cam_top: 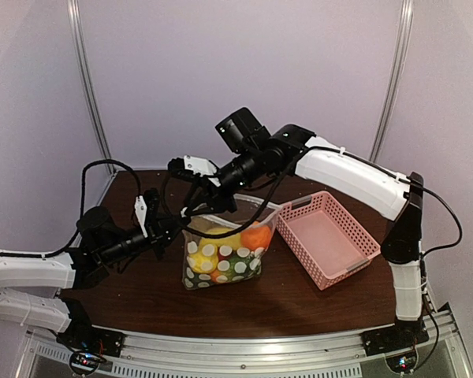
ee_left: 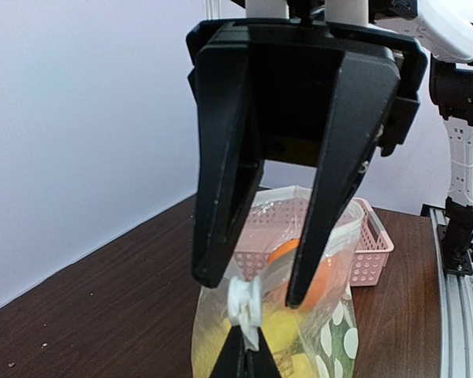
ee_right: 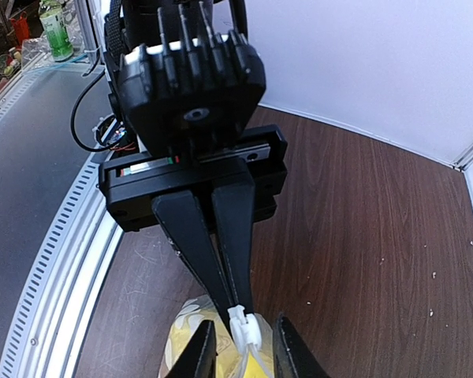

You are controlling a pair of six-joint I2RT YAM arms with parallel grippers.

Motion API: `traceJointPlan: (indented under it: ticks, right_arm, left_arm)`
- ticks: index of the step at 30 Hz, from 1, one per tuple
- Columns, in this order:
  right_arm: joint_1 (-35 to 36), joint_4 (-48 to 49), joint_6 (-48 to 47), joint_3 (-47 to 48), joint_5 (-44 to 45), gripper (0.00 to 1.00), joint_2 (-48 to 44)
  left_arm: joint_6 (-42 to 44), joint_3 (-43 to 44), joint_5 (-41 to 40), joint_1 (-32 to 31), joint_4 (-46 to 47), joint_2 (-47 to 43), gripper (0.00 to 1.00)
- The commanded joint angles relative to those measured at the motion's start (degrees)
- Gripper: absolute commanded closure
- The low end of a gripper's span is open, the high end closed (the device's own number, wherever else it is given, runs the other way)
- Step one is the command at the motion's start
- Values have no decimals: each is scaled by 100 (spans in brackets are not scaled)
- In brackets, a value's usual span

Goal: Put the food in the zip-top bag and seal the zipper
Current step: Pass from the left arm to the right

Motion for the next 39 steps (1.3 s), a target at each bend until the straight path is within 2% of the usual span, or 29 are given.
traceJointPlan:
  ticks: [1,19,39]
  right_arm:
    - [74,-63,-128,125,176,75,121]
    - [83,-314,-332,125,501,94,97]
    - [-164,-642,-456,125,1119,98,-142]
  left_arm:
    - [129,88,93,-4,89,-60,100]
    - [45,-46,-210,-5,222,-203,100]
    - [-29,-360,-726,-5,199,-473,100]
